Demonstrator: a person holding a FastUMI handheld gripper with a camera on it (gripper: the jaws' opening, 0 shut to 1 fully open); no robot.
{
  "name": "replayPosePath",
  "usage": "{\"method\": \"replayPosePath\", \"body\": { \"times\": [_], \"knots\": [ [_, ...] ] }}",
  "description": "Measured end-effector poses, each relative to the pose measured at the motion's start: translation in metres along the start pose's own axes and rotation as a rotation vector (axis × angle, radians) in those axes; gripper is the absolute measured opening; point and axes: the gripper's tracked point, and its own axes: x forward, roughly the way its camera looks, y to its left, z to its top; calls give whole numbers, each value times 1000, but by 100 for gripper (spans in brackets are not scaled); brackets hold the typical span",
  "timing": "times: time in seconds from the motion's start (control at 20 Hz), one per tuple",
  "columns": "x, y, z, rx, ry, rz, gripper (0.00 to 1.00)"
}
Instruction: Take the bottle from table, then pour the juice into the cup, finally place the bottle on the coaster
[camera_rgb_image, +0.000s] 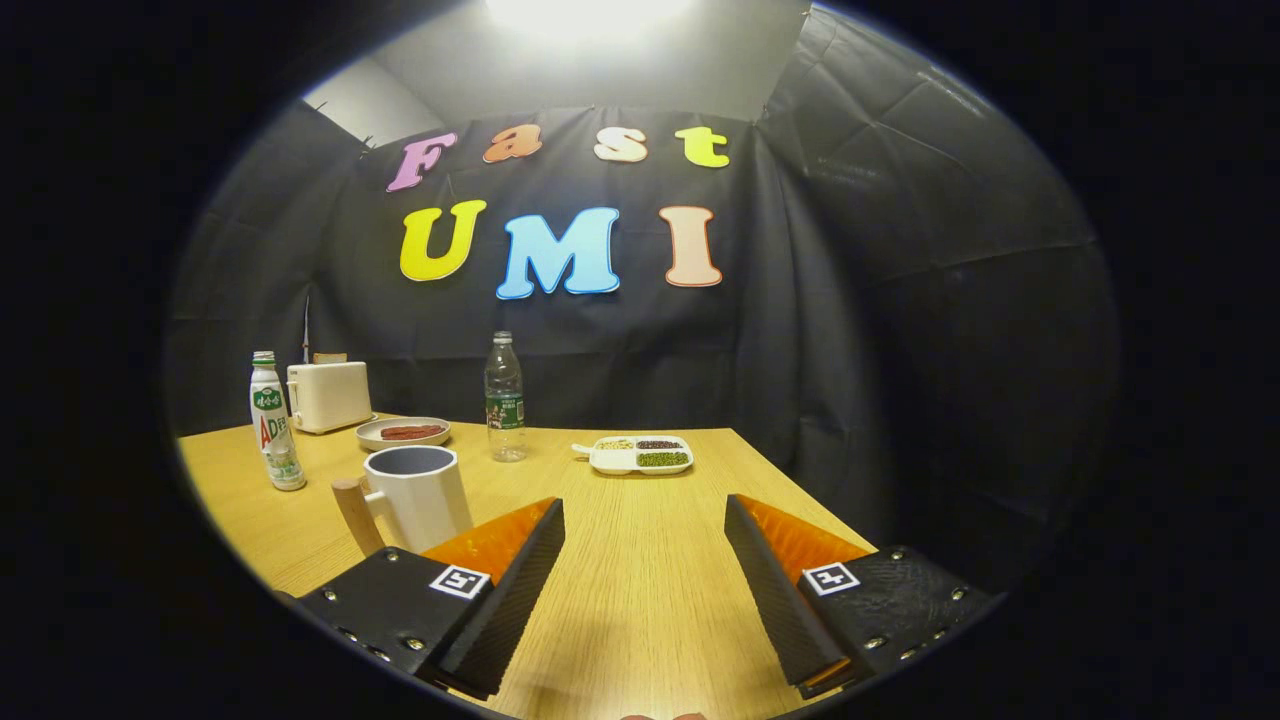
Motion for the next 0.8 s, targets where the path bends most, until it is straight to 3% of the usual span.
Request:
{"method": "replayPosePath", "body": {
  "times": [0.35, 0.6, 0.8],
  "knots": [
    [52, -3, 9, -11, -10, -28, 98],
    [68, -6, 64, -75, -120, -92, 98],
    [53, 38, 103, -99, -143, -34, 98]
  ]
}}
